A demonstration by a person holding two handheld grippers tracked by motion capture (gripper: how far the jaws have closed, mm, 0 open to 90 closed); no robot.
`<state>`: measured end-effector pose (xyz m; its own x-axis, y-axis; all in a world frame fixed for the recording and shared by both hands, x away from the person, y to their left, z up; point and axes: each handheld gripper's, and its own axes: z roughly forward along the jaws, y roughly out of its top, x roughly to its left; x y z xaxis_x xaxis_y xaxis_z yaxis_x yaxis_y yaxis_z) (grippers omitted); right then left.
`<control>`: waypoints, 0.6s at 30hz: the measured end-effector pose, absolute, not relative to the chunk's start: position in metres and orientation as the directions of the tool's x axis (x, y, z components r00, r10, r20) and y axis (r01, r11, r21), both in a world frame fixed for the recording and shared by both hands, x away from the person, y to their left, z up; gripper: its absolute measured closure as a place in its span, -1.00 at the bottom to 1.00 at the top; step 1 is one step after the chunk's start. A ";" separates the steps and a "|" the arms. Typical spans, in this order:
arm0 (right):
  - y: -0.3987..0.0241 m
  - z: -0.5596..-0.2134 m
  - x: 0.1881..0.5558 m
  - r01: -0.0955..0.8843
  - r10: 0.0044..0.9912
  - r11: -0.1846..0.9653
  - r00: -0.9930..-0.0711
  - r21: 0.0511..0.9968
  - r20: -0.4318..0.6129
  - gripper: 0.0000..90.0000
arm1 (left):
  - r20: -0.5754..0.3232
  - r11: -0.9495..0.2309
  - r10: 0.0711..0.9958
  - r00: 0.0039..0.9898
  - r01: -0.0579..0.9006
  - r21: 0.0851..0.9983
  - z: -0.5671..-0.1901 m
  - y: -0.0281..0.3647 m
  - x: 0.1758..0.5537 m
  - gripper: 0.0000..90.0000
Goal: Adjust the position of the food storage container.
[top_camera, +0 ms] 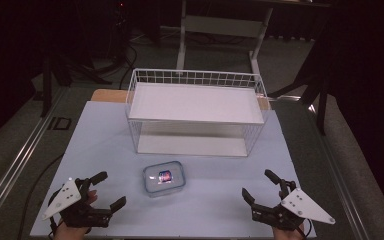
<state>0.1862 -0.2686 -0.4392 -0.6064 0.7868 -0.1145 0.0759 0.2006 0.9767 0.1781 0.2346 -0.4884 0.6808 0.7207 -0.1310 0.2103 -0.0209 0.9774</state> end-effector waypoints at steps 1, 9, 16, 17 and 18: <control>-0.269 -0.439 0.186 0.079 0.788 0.198 -0.606 0.977 -0.111 -0.68 | -0.131 -0.021 0.721 0.681 0.210 0.977 -0.488 0.235 0.178 -0.96; -0.270 -0.441 0.188 0.104 0.791 0.194 -0.604 0.976 -0.093 -0.68 | -0.145 -0.049 0.669 0.728 0.239 0.970 -0.484 0.245 0.183 -0.96; -0.268 -0.443 0.189 0.109 0.792 0.194 -0.604 0.975 -0.090 -0.68 | -0.144 -0.172 0.639 0.755 0.324 0.930 -0.480 0.242 0.185 -0.96; -0.268 -0.443 0.189 0.109 0.792 0.194 -0.604 0.975 -0.090 -0.68 | -0.142 -0.184 0.636 0.759 0.328 0.927 -0.482 0.244 0.186 -0.96; -0.268 -0.442 0.189 0.109 0.791 0.195 -0.605 0.975 -0.091 -0.68 | -0.138 -0.189 0.641 0.755 0.330 0.925 -0.483 0.245 0.186 -0.96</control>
<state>0.1894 -0.2679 -0.4423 -0.6054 0.7907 -0.0906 0.1094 0.1954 0.9746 0.1863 0.2446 -0.4828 0.7548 0.6411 -0.1385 0.3303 -0.1892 0.9247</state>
